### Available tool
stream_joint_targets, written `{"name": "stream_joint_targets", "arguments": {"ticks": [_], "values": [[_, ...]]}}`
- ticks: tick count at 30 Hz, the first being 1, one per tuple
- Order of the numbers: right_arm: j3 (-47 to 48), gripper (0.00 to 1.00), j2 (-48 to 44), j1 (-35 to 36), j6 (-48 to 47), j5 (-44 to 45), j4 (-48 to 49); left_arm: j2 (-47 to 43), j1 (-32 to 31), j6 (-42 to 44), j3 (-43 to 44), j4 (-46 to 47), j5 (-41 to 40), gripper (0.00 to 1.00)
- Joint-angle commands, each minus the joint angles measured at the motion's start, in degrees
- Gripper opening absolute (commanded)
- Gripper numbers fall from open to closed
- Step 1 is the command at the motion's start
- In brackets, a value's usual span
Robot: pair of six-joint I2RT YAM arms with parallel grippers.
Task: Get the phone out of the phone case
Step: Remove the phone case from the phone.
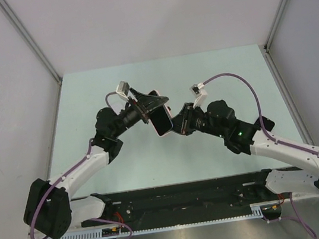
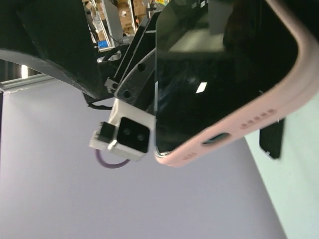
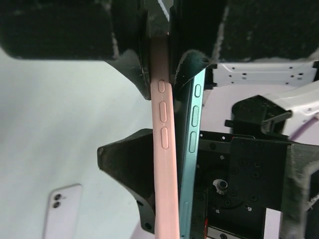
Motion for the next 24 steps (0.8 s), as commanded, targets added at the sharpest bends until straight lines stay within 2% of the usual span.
{"name": "stream_joint_targets", "arguments": {"ticks": [1, 11, 19, 24], "values": [[-0.5, 0.00, -5.8, -0.6, -4.8, 12.5, -13.2, -2.5, -0.4, 4.6, 3.9, -4.2, 1.3, 1.00], [-0.7, 0.00, -12.1, -1.0, -7.2, 24.4, -23.7, -2.2, -0.4, 6.7, 2.1, -9.3, 1.0, 1.00], [-0.9, 0.00, -7.9, 2.2, -9.3, 40.4, -37.9, -3.5, 0.6, 9.1, 1.7, -14.4, -0.5, 1.00], [-5.0, 0.00, -4.4, 3.1, -8.2, 39.5, -33.4, -2.6, 0.6, 9.5, 2.1, -15.4, -0.1, 1.00]]}}
